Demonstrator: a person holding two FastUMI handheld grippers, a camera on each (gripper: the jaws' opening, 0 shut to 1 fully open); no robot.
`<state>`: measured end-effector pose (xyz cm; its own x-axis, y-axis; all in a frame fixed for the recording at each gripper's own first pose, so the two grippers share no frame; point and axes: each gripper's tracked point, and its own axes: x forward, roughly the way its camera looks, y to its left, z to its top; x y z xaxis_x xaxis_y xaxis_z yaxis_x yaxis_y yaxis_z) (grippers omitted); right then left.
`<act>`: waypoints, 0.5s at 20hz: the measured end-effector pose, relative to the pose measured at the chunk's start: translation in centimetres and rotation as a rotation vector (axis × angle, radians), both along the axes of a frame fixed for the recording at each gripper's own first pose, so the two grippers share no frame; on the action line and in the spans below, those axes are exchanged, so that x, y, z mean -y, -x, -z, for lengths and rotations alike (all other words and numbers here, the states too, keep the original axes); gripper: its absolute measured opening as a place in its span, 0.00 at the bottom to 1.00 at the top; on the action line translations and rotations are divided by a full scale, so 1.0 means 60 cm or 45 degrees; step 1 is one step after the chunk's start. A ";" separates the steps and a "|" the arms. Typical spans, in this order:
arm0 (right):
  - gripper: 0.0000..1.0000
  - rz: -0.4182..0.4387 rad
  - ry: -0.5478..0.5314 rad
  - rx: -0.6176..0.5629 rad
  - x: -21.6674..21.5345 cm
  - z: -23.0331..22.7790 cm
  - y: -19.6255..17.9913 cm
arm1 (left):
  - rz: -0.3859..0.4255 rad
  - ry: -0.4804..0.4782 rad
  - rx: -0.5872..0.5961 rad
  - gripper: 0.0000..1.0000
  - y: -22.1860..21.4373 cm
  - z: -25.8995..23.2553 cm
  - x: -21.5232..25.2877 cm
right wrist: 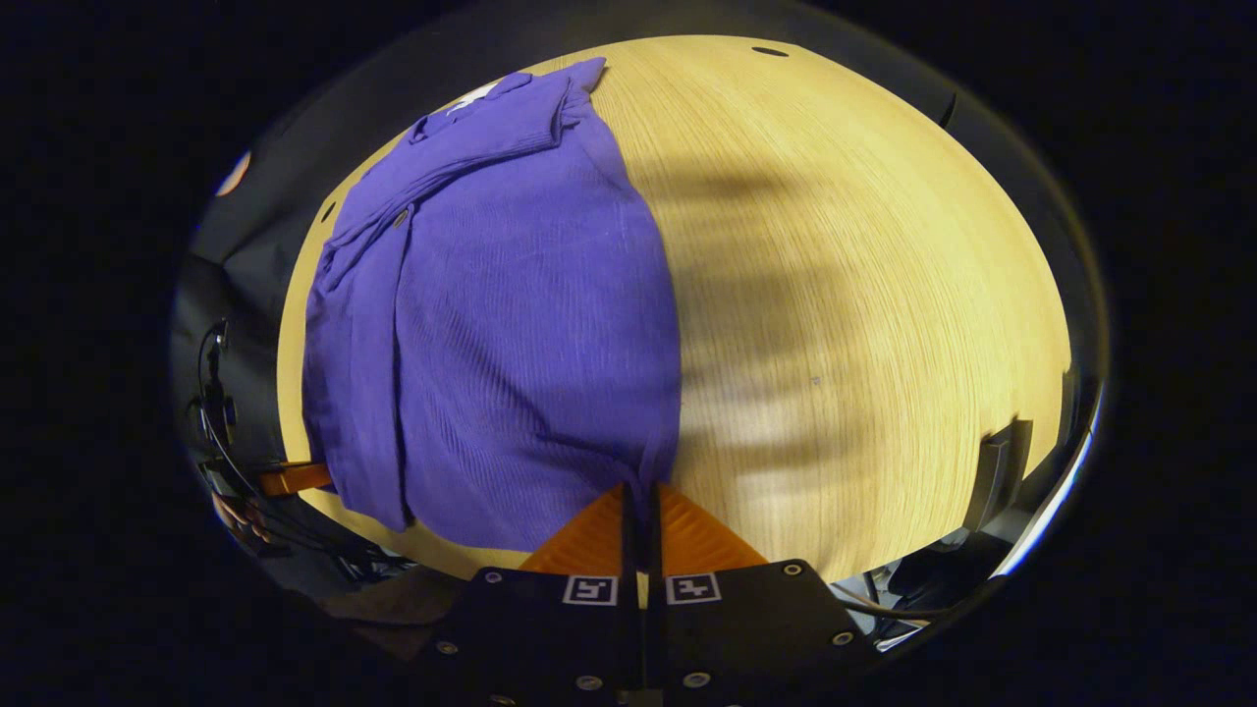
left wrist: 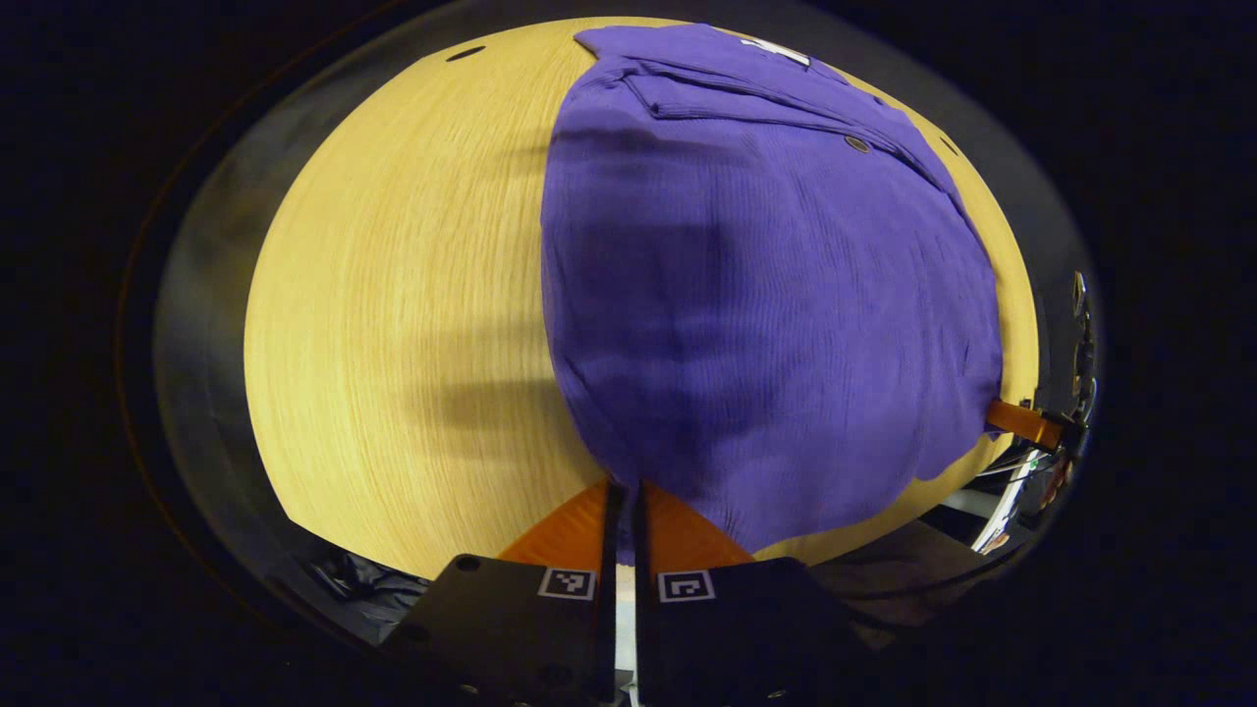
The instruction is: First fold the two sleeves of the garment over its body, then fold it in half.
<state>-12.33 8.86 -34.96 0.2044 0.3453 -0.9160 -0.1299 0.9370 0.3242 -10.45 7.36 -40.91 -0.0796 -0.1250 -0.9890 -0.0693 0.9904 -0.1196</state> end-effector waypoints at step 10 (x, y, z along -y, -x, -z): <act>0.03 -0.012 -0.056 0.178 -0.041 -0.191 -0.046 | 0.125 0.170 0.249 0.09 -0.099 -0.187 -0.020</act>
